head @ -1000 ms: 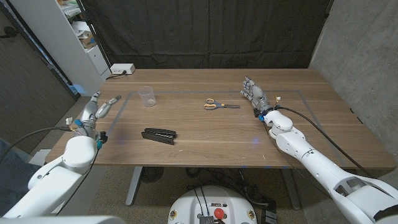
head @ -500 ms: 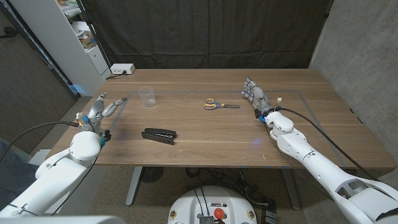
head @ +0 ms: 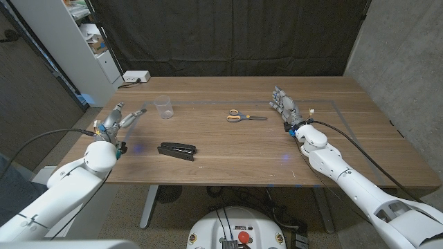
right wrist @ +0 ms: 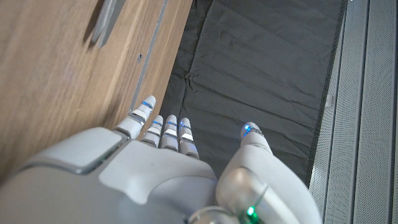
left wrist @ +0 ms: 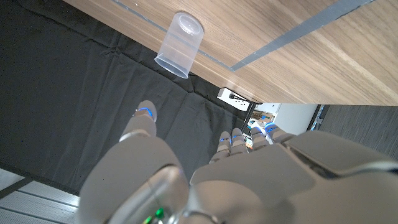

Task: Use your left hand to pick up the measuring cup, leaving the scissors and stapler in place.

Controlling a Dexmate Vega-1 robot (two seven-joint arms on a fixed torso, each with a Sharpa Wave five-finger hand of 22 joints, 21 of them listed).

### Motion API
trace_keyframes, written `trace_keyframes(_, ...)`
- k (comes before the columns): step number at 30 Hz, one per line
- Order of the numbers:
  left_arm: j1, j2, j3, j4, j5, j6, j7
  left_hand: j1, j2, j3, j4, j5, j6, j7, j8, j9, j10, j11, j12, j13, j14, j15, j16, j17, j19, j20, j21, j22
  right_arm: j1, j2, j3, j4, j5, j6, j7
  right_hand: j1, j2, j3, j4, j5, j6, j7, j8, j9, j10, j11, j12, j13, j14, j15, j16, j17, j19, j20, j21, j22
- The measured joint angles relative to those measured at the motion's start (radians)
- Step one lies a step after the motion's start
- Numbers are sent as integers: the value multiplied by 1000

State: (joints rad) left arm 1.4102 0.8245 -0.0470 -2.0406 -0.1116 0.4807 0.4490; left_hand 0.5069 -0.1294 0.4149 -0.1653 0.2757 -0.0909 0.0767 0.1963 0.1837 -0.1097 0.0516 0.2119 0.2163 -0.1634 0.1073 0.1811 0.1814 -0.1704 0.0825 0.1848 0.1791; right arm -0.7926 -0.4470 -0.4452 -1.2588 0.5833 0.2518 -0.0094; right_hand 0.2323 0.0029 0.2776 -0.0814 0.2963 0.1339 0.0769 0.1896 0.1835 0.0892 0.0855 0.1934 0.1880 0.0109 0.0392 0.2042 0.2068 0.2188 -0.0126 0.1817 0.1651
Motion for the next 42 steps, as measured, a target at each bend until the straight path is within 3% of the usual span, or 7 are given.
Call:
trace_keyframes(20, -129, 62, 129, 43, -10, 64, -9, 12, 3, -4, 4, 0, 0, 0, 0, 0, -5, -5, 0, 5, 0, 0, 0, 0, 0, 0, 4, 0, 12, 13, 0, 40, 6, 11, 9, 0, 0, 0, 0, 0, 0, 0, 0, 0, 0, 0, 0, 0, 0, 0, 0, 0, -4, 4, 0, 0)
trace_keyframes(21, -151, 68, 156, 55, -12, 67, -9, 12, 3, -4, 4, 0, 0, 0, 0, 0, -5, -5, 0, 5, 0, 0, 0, 0, 0, 0, 4, 0, 15, 14, 0, 47, 7, 13, 13, 0, 0, 0, 0, 0, 0, 0, 0, 0, 0, 0, 0, 0, 0, 0, 0, 0, -4, 4, 0, 0)
trace_keyframes(24, -154, 68, 159, 56, -16, 69, -9, 15, 1, -4, 4, 0, 0, 0, 0, 0, -5, -5, 0, 5, 0, 0, 0, 0, 0, 0, 4, 0, 19, 16, 0, 55, 7, 13, 13, 0, 0, 0, 0, 0, 0, 0, 0, 0, 0, 0, 0, 0, 0, 0, 0, 0, -4, 4, 0, 0)
trace_keyframes(37, -274, 77, 282, 140, -21, 81, -14, 16, -1, -8, 8, 3, -4, -4, 0, 0, -5, -5, 0, 5, -6, -6, 0, 0, 0, 0, 4, 0, 36, 23, 0, 88, 8, 15, 27, 0, 0, 0, 0, 0, 0, 0, 0, 0, 0, 0, 0, 0, 0, 0, 0, 0, -4, 4, 0, 0)
trace_keyframes(42, -274, 77, 282, 140, -24, 87, -20, 16, -1, -10, 10, 6, -4, -4, 0, 0, -6, -6, 0, 5, -6, -6, 0, 0, 0, 0, 4, 0, 41, 28, 0, 102, 8, 15, 27, 0, 0, -3, -3, 0, 0, 0, 0, 0, 0, 0, 0, 0, 0, 0, 0, 0, -4, 4, 0, 0)
